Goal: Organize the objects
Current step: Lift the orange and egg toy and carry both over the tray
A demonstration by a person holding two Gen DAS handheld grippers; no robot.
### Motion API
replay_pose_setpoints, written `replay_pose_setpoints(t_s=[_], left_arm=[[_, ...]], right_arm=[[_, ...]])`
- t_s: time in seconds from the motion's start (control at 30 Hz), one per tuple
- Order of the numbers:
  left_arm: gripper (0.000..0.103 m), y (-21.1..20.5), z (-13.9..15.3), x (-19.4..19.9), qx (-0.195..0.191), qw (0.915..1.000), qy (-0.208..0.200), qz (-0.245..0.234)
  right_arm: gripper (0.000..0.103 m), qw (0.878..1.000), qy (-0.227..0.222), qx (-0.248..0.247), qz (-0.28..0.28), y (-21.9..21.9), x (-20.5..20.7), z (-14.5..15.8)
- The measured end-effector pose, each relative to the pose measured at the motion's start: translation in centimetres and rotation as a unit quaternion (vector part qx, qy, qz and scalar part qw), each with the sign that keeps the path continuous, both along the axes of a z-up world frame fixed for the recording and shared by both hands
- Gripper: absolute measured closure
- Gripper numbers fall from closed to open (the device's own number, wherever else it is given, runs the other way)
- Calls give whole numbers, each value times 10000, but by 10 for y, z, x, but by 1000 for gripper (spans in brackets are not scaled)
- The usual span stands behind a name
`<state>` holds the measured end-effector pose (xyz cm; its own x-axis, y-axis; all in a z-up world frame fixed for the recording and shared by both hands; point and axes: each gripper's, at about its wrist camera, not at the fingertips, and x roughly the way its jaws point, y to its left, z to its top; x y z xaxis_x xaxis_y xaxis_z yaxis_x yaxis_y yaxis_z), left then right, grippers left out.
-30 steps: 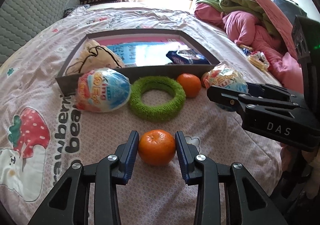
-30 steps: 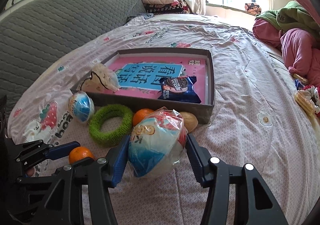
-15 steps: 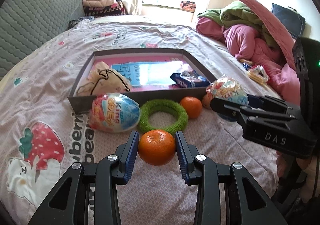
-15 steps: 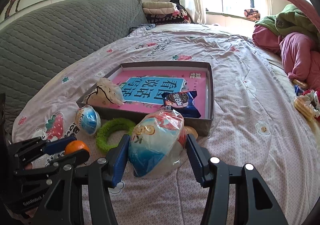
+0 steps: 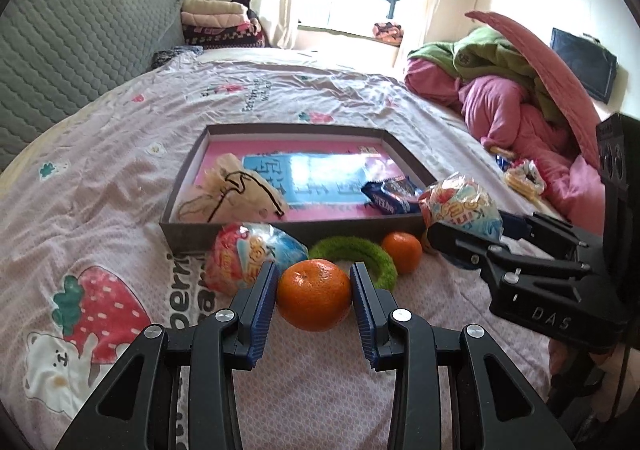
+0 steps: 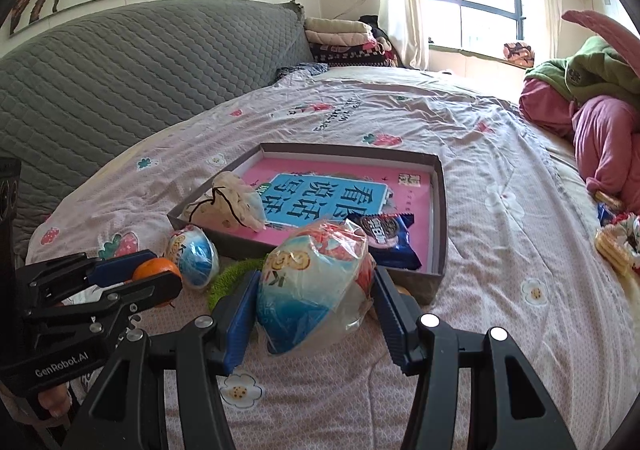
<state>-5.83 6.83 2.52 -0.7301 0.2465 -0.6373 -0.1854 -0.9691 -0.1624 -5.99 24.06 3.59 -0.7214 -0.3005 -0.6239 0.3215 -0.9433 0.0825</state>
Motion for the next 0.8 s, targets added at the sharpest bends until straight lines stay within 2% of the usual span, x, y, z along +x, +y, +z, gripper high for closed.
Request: replay_pose_setpoints(t_s=[0.53,0.8], left_arm=[[65,-21,9,-30,191,9993,227,226],[65,-36,17,-50,198,9987,326,348]], right_arm=[[47,9986,369,310,229,-21,-23,6],[47,9988,277,272,284,-24,-39,3]])
